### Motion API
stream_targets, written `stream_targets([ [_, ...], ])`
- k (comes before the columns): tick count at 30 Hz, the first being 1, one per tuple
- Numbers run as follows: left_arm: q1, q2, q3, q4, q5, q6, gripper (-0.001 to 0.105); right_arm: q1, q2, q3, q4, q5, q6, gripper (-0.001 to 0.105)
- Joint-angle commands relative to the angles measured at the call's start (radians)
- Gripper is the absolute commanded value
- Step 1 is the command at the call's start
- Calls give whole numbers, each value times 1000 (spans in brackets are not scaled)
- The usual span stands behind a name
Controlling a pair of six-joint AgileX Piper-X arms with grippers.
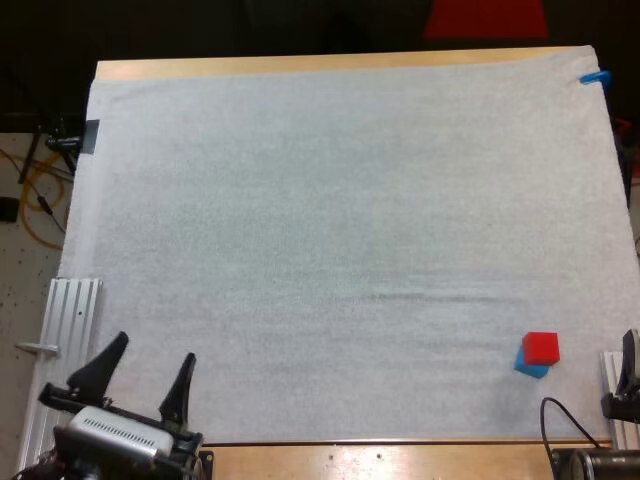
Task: Stack red cube on blue cube
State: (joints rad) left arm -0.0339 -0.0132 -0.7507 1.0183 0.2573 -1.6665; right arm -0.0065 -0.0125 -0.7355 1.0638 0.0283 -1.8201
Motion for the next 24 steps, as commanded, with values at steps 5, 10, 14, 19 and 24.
stream_targets([
  [5,3,-135,28,91,-54,-12,69,-2,-42,40,-79,-41,-22,72],
  [10,3,-135,87,70,-74,-12,69,-2,-42,97,-105,-52,-22,72],
  [14,3,-135,166,7,-83,-12,69,-2,-40,155,-109,-99,-22,72],
  [19,3,-135,216,0,-83,-12,69,-2,-40,206,-91,-101,-22,72],
  [24,3,-135,233,0,-83,-12,69,-2,-38,226,-87,-101,-22,72],
])
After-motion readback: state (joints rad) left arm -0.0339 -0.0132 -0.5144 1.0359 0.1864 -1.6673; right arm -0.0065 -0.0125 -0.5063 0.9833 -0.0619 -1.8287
